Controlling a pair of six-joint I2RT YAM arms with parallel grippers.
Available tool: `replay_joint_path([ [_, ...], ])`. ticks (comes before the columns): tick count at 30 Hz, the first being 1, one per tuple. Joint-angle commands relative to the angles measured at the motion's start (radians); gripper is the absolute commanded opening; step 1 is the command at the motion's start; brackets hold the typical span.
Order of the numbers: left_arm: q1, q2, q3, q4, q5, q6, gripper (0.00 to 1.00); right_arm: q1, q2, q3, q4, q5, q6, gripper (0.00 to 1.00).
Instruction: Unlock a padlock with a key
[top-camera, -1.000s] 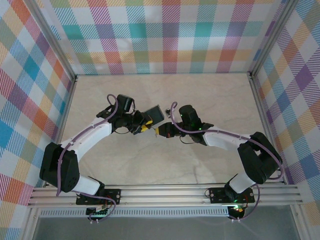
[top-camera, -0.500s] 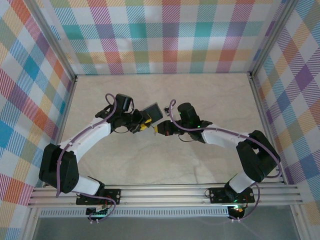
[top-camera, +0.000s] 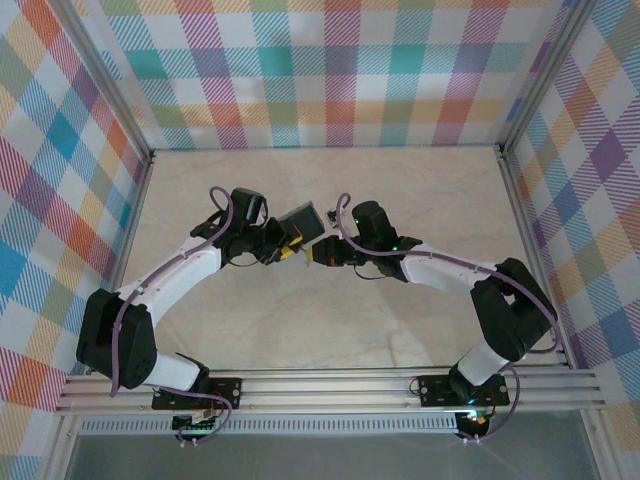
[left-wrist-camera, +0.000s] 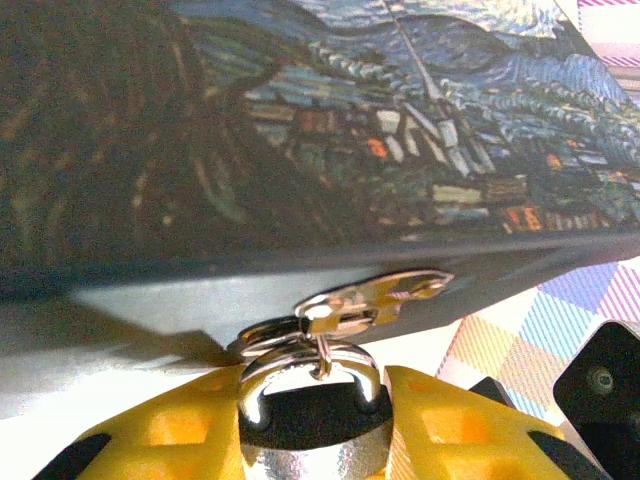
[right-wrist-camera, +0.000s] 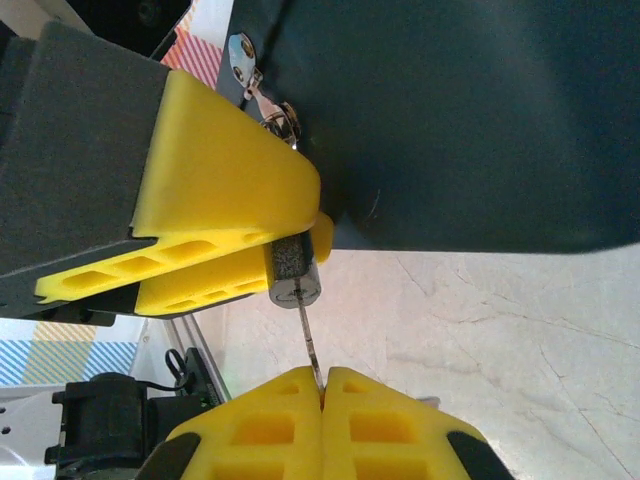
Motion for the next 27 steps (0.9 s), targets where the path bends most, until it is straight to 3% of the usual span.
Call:
replay_joint_path([
  [1,-0.037,-0.023,0.003,0.013,0.071,0.005,0.04,0.010,-0.001,0.059,0.106,0.001,0.016,0.04],
  [17,-0.040,-0.054,-0.009,-0.005,0.061,-0.001,0.03,0.018,0.053,0.183,0.150,0.000,0.058,0.08],
  [24,0.019,-0.091,-0.033,-0.027,-0.011,-0.050,0.03,0.008,-0.036,0.104,0.057,0.006,-0.013,0.33],
  [27,0.041,-0.086,-0.027,-0.040,-0.015,-0.051,0.03,-0.020,-0.091,0.031,0.004,0.017,-0.050,0.38],
])
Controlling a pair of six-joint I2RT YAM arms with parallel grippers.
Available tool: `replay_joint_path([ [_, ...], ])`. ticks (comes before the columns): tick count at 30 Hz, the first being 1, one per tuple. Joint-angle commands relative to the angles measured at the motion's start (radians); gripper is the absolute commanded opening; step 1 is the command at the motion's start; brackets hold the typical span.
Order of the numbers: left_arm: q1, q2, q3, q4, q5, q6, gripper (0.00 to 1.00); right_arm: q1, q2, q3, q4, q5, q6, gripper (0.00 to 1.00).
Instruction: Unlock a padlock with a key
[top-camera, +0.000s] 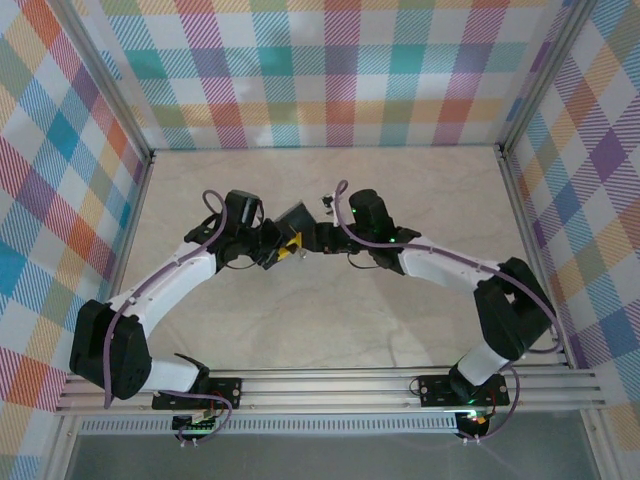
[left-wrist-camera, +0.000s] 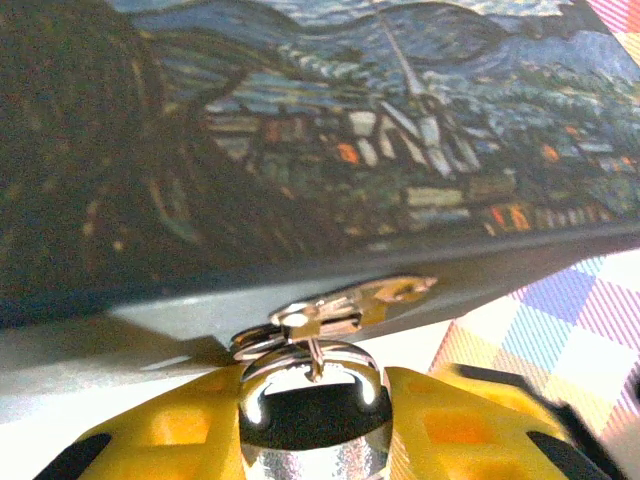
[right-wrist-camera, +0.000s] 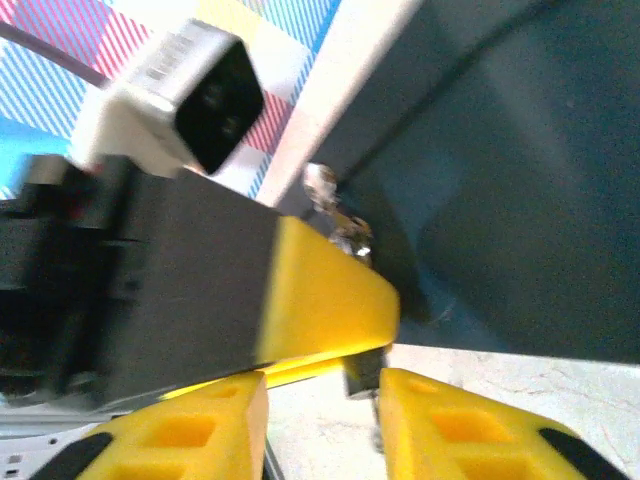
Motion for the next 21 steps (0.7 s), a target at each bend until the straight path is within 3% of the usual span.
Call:
replay_joint_path([
  [1,0.024,-0.021,0.005,-0.024,0.014,0.006,0.03,-0.025,-0.090,-0.067,-0.031,0.021,-0.074,0.38],
  [4,0.026,-0.001,0.023,-0.051,0.012,0.016,0.04,-0.026,-0.141,-0.092,-0.141,0.050,-0.203,0.38],
  [10,0.024,0.047,0.081,-0.177,0.016,0.050,0.05,0.020,-0.180,-0.103,-0.283,0.179,-0.630,0.29],
  [14,0.024,0.062,0.132,-0.293,0.008,0.068,0.06,0.080,-0.223,-0.176,-0.114,0.280,-0.839,0.26],
  [18,0.023,0.076,0.169,-0.355,0.005,0.081,0.08,0.129,-0.237,-0.276,0.073,0.287,-1.079,0.24],
  [21,0.020,0.086,0.190,-0.389,-0.005,0.092,0.08,0.157,-0.206,-0.285,0.116,0.352,-1.165,0.24],
])
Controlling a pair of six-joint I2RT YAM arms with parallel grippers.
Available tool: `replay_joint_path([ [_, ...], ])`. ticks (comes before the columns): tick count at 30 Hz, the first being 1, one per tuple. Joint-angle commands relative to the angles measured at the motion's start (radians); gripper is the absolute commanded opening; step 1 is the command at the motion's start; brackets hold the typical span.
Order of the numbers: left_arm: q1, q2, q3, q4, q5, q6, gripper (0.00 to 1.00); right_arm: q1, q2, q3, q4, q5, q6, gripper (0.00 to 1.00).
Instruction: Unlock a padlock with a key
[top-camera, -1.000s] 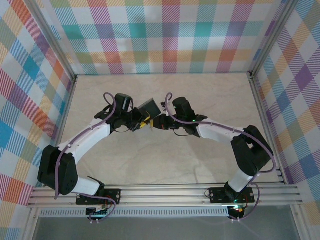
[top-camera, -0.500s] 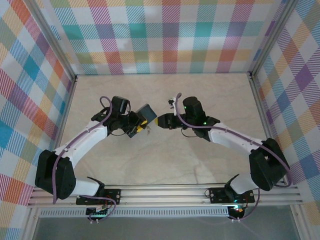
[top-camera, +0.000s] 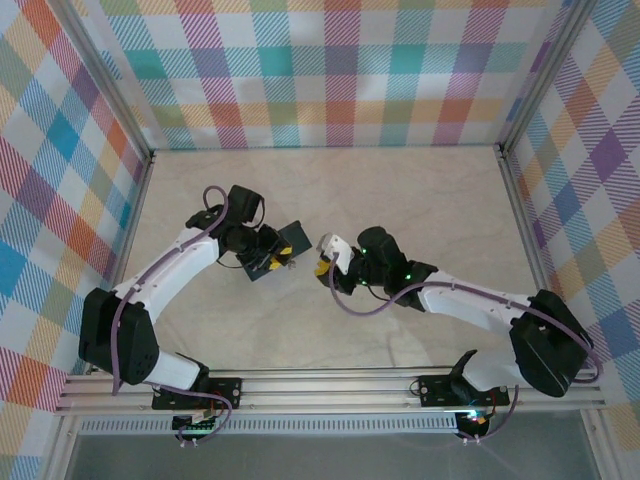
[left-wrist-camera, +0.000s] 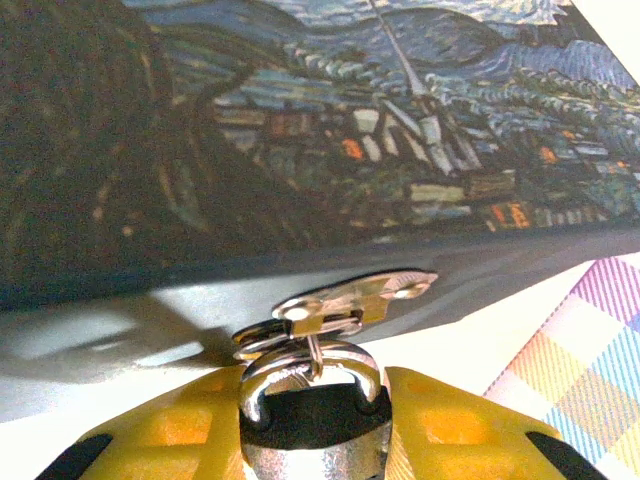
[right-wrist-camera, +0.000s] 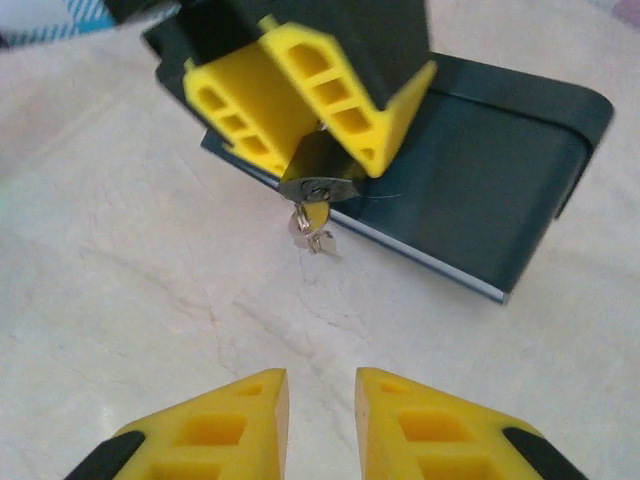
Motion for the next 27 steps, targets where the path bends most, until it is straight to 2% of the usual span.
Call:
replay_joint_path([
  [1,-0.002,0.005,0.054,-0.070,-0.001,0.036,0.08,0.028,0.026,-0.006,0.143,0.090,-0.230,0.24],
  [4,-0.010,0.020,0.067,-0.084,0.000,0.040,0.08,0.071,0.073,-0.028,0.256,0.165,-0.320,0.23],
  [7,-0.015,0.035,0.079,-0.087,0.007,0.044,0.08,0.100,0.133,-0.028,0.356,0.245,-0.379,0.16],
  [27,-0.031,0.081,0.151,-0.084,0.019,0.035,0.08,0.135,0.219,0.012,0.400,0.269,-0.420,0.19],
])
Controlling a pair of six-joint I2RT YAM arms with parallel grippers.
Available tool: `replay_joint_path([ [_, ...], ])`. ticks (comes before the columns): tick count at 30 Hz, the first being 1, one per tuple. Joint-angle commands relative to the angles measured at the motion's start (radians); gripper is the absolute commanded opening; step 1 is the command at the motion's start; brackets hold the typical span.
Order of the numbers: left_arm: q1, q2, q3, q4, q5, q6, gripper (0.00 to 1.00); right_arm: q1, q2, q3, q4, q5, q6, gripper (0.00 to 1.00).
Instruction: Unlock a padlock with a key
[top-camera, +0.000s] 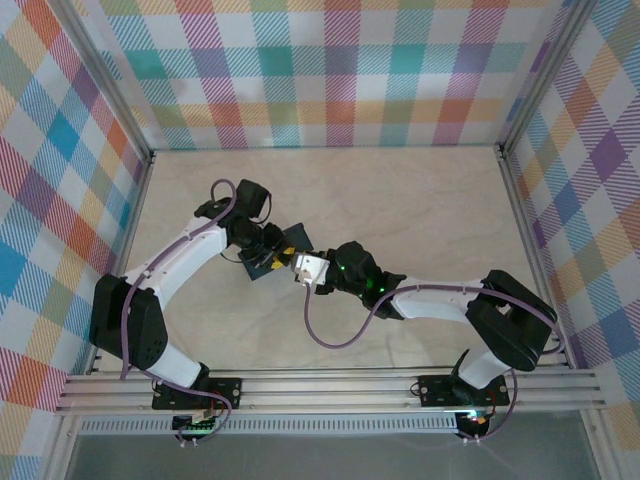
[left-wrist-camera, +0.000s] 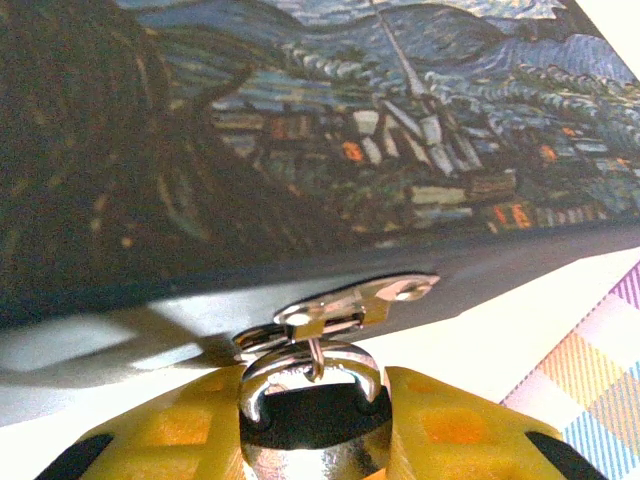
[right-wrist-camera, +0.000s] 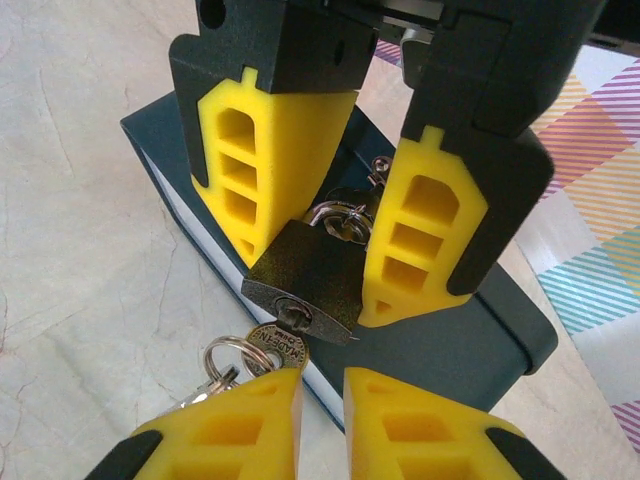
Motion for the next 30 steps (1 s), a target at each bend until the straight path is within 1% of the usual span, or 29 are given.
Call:
replay_joint_path([
  [1,-0.009,-0.007,0.060,0.002,0.027,0.011,0.08,0.011,0.012,0.021,0.027,-0.003,-0.009,0.19],
  [4,-0.009,0.001,0.070,0.001,0.031,0.015,0.08,0.014,0.004,0.010,0.035,0.001,-0.010,0.20],
  [8,-0.009,0.012,0.095,-0.014,0.036,0.024,0.08,0.013,-0.013,-0.002,0.019,-0.005,-0.015,0.28],
  [10,-0.009,0.015,0.102,-0.016,0.038,0.026,0.08,0.013,-0.015,0.009,-0.019,-0.006,-0.018,0.29],
  [15,-0.009,0.015,0.098,0.001,0.044,0.021,0.08,0.016,-0.015,0.022,-0.047,-0.018,-0.020,0.29],
  [18,0.003,0.014,0.098,-0.001,0.042,0.022,0.08,0.024,-0.017,0.023,-0.061,-0.019,-0.027,0.26],
  [23,0.011,0.012,0.103,0.000,0.047,0.028,0.08,0.030,-0.023,0.021,-0.070,-0.023,-0.030,0.26],
  [30,0.011,-0.002,0.092,-0.007,0.050,0.031,0.08,0.040,0.002,0.052,-0.024,0.025,-0.034,0.26],
])
